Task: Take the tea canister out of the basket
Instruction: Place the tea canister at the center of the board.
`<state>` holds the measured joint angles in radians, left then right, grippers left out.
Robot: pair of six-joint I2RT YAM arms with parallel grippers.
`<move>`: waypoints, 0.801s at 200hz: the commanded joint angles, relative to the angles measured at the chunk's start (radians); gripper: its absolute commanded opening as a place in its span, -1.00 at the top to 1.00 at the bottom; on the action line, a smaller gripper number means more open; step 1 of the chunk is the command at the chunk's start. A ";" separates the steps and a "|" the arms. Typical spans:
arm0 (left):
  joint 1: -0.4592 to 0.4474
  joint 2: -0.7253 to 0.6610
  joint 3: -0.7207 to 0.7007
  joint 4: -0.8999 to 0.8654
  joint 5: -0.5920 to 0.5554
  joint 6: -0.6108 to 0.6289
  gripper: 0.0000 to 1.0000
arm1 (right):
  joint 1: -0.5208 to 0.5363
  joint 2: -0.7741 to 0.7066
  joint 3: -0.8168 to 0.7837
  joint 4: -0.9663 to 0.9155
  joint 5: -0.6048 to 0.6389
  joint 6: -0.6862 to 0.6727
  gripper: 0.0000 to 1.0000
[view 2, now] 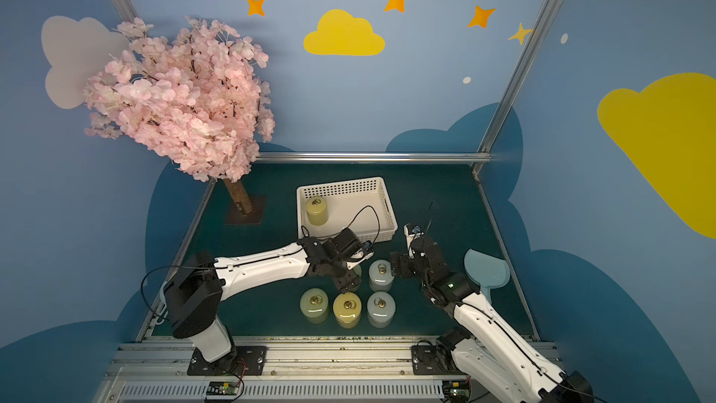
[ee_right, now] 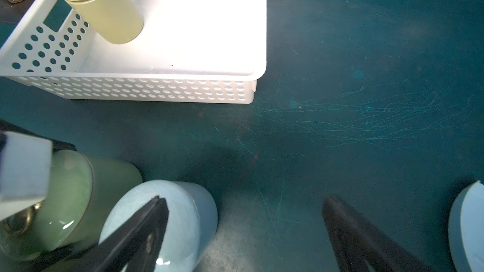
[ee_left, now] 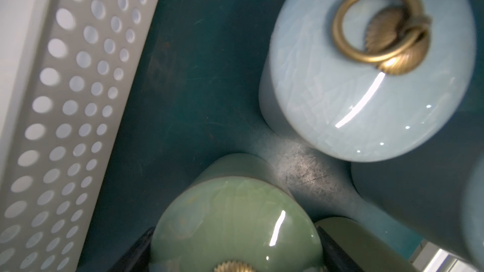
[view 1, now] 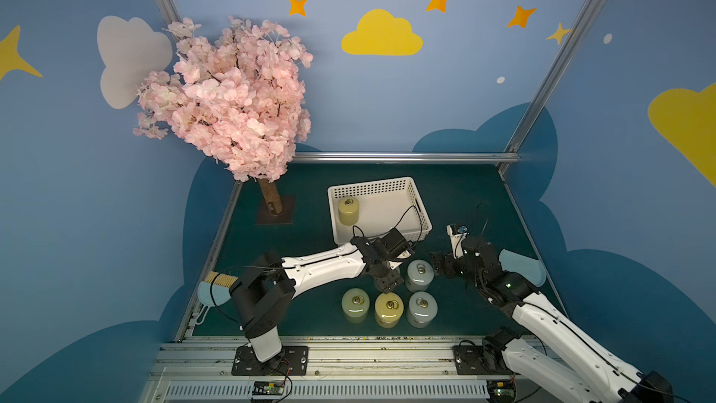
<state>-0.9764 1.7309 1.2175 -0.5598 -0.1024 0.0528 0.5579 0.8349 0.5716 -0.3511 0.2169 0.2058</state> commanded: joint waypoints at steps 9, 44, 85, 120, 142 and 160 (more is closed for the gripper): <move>-0.002 0.009 0.043 -0.008 0.006 -0.014 -0.37 | -0.005 -0.019 -0.009 0.023 -0.002 0.014 -0.97; -0.002 0.009 0.057 -0.017 0.010 -0.032 -0.71 | -0.006 -0.020 -0.011 0.023 -0.004 0.014 -0.97; -0.002 0.003 0.076 -0.030 0.006 -0.050 -0.99 | -0.006 -0.021 -0.013 0.028 -0.007 0.015 -0.96; -0.002 -0.003 0.097 -0.048 -0.001 -0.057 -1.00 | -0.006 -0.023 -0.015 0.030 -0.008 0.014 -0.96; 0.000 -0.017 0.104 -0.053 -0.017 -0.071 -1.00 | -0.006 -0.024 -0.018 0.032 -0.008 0.015 -0.96; 0.000 -0.034 0.107 -0.058 -0.039 -0.084 -1.00 | -0.006 -0.025 -0.016 0.032 -0.010 0.015 -0.96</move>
<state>-0.9764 1.7355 1.2999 -0.5930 -0.1131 -0.0074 0.5579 0.8261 0.5648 -0.3401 0.2161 0.2062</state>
